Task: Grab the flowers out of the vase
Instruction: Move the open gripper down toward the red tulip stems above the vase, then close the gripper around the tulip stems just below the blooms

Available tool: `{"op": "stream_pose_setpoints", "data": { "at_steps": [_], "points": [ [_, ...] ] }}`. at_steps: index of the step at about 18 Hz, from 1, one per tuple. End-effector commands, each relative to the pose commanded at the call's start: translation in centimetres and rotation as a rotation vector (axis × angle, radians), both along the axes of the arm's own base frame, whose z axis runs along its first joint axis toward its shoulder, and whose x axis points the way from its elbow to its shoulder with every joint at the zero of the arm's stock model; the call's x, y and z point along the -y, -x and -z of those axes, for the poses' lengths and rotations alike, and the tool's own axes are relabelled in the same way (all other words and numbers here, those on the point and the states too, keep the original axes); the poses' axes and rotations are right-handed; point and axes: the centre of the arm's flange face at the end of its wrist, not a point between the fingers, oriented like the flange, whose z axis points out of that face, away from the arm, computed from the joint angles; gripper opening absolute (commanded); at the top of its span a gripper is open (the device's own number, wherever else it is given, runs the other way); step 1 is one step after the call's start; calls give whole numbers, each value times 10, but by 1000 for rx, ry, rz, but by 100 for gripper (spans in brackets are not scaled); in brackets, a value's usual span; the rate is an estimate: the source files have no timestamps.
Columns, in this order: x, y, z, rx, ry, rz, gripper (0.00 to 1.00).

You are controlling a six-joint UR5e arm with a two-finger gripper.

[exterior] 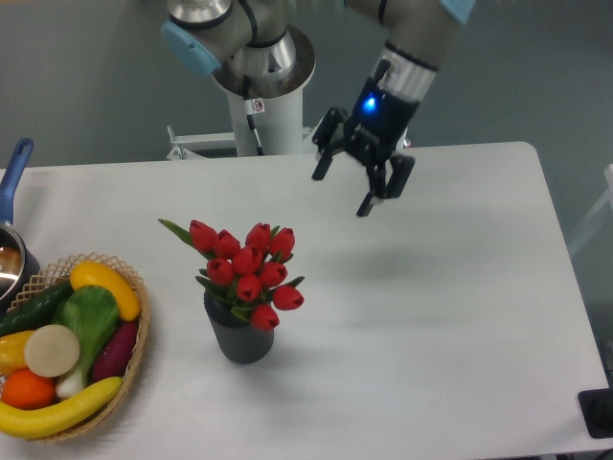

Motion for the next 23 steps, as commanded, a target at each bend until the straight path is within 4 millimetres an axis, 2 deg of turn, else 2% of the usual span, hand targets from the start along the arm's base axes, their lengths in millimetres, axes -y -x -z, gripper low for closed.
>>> {"op": "stream_pose_setpoints", "data": {
  "at_steps": [4, 7, 9, 13, 15, 20, 23],
  "points": [
    [-7, 1, 8, 104, -11, -50, 100],
    [-31, 10, 29, 201, -91, -56, 100],
    [-39, 14, 38, 207, -107, -54, 100],
    [-64, 5, 55, 214, -103, -13, 100],
    [-70, 5, 62, 202, -109, -2, 100],
    [-76, -3, 62, 217, -127, 15, 100],
    [-84, -15, 65, 221, -125, 38, 100]
  ]
}}
